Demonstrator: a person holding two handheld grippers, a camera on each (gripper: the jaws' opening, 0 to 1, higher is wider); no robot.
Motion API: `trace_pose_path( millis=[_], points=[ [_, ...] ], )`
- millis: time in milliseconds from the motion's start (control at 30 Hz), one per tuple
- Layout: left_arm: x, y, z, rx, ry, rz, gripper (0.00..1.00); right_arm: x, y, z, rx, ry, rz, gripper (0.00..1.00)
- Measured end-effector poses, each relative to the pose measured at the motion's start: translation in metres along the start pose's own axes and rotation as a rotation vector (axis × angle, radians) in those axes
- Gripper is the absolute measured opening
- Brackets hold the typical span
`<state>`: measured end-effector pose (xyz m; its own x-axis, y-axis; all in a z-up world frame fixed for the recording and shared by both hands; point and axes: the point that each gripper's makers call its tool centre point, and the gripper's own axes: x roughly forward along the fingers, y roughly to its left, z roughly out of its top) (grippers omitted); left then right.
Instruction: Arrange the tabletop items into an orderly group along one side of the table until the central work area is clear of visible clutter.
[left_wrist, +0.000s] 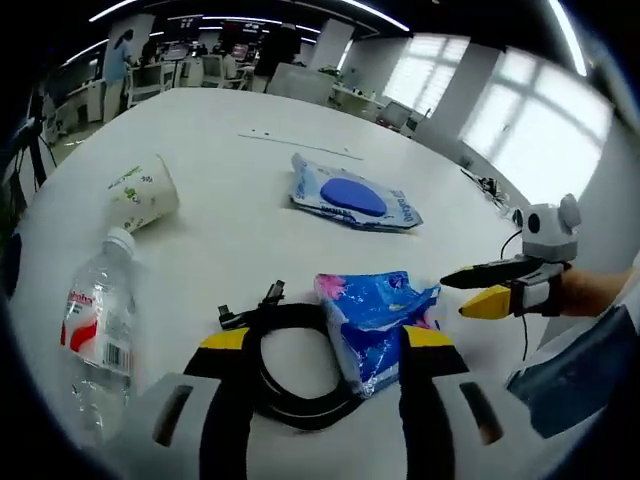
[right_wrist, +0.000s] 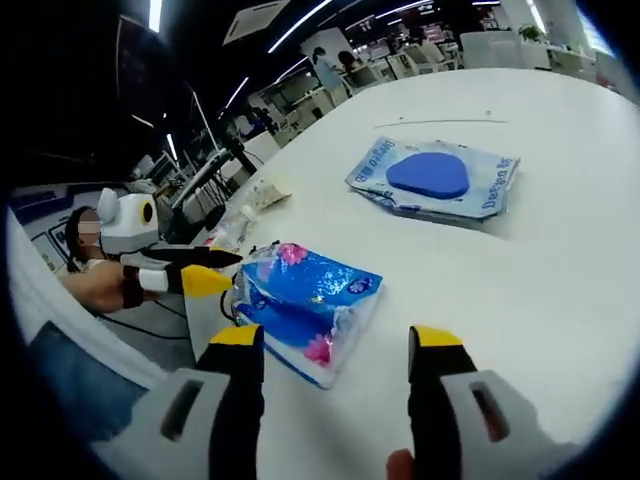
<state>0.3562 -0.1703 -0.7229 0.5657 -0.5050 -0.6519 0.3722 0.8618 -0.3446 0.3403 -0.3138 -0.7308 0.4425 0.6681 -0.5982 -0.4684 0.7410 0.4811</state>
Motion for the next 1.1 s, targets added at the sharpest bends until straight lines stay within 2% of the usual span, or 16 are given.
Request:
trace_pose_path(
  millis=[233, 633, 833, 967, 1100],
  points=[
    [-0.001, -0.003, -0.007, -0.004, 0.014, -0.003, 0.54, 0.003, 0.002, -0.008, 0.008, 0.033, 0.007, 0.53],
    [-0.001, -0.008, -0.013, 0.021, 0.048, -0.007, 0.39, 0.004, 0.002, -0.014, 0.023, 0.054, 0.008, 0.43],
    [0.0, -0.013, -0.02, 0.007, 0.073, -0.022, 0.2, 0.008, 0.005, -0.021, 0.0, 0.087, 0.013, 0.23],
    [0.003, -0.02, -0.026, -0.006, 0.109, -0.035, 0.04, 0.009, 0.006, -0.022, -0.034, 0.102, 0.009, 0.01],
    [0.002, -0.022, -0.026, -0.004, 0.112, -0.033, 0.01, 0.007, 0.002, -0.02, -0.031, 0.096, -0.009, 0.0]
  ],
)
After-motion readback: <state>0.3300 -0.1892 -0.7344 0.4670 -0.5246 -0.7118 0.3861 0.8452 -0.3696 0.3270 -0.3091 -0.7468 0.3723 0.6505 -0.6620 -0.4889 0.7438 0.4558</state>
